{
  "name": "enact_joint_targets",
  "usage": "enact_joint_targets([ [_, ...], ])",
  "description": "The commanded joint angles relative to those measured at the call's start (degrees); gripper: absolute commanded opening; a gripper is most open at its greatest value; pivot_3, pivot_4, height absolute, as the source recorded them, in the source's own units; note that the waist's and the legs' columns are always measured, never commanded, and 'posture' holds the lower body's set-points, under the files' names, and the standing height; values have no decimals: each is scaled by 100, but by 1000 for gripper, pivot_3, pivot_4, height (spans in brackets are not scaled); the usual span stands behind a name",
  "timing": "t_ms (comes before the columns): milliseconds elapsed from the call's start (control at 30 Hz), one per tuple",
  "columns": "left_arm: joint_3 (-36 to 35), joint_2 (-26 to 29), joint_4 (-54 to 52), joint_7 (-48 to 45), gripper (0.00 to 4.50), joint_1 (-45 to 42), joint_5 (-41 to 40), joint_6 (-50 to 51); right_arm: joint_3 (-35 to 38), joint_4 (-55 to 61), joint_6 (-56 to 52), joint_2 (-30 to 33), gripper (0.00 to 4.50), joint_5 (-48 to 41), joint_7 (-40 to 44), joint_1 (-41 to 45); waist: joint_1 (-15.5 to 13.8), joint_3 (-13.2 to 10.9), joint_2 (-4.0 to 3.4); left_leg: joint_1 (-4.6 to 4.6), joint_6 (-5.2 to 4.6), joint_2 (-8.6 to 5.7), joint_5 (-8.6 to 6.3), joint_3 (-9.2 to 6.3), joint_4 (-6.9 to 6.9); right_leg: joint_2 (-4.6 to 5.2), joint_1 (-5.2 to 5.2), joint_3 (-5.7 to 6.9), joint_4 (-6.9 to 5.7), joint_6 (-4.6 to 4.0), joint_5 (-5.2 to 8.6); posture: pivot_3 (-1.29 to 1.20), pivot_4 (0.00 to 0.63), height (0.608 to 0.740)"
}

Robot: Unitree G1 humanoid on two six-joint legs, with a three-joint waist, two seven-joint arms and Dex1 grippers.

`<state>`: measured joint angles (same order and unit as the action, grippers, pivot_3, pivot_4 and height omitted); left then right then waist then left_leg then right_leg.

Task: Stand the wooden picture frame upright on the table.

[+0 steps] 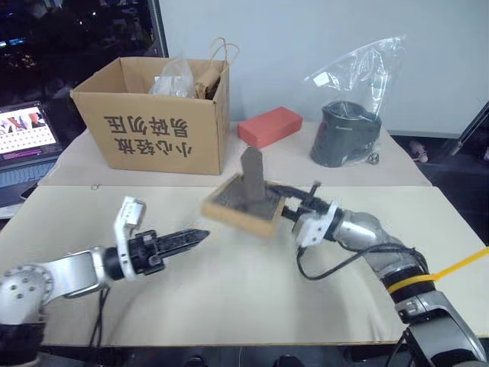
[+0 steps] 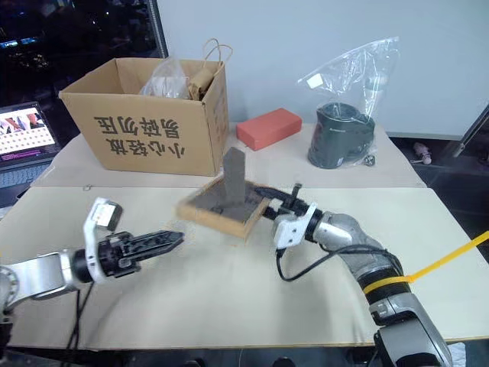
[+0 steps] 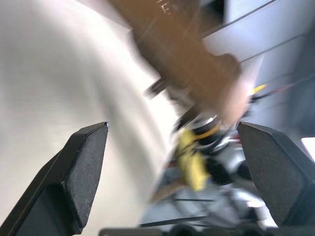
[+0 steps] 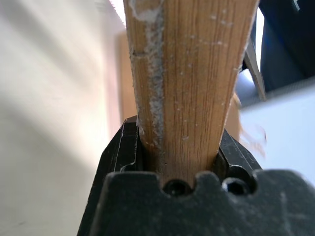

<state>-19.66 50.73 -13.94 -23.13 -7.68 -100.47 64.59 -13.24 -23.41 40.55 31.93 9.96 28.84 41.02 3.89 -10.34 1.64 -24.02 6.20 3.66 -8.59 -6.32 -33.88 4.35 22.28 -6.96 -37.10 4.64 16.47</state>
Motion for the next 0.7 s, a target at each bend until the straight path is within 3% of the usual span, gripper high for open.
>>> enact_joint_targets([
  [33, -694, 133, -696, -1087, 4500, 374, 1057, -560, 314, 252, -1826, -253, 1231, -2029, 1555, 306, 10, -8, 2, 0, 0, 2, 0, 0, 0, -1, 0, 1, 0, -1, 0, 0, 150, 740],
  [167, -835, -167, -1305, -1794, 4500, 693, 2721, -1866, 373, 193, -4332, -519, 1231, -3206, 2759, 618, -4, -14, -7, 2, 1, 4, 1, 0, 2, -3, 0, 2, 0, -6, -2, 0, 150, 740],
  [233, -679, -263, -1327, -1895, 4500, 764, 3026, -2010, 428, -237, -4746, -695, 1231, -3199, 2891, 818, -7, -16, -9, 1, 1, 5, 1, 0, 2, -5, 2, 3, 0, -7, -2, 0, 150, 740],
  [433, -561, -447, -1307, -1952, 4500, 819, 3319, -2104, 637, -1872, -4962, -1012, 1231, -2879, 3067, 1276, -11, -24, -8, -12, 1, 6, 0, 1, 2, -7, 14, 4, 2, -4, 0, 0, 150, 740],
  [567, -606, -478, -1270, -1936, 4500, 833, 3402, -2105, 879, -3068, -6003, -1150, 1231, -3035, 3400, 1594, 3, -29, -9, -16, 0, 6, 0, 1, 2, -7, 20, 3, 2, -5, -1, 0, 150, 740],
  [700, -676, -473, -1248, -1992, 4500, 845, 3375, -2072, 1049, -3485, -6413, -1255, 1229, -2970, 3667, 1727, 15, -29, -9, -12, 0, 6, 0, 1, 2, -7, 17, 4, -1, -5, -1, 0, 150, 740],
])
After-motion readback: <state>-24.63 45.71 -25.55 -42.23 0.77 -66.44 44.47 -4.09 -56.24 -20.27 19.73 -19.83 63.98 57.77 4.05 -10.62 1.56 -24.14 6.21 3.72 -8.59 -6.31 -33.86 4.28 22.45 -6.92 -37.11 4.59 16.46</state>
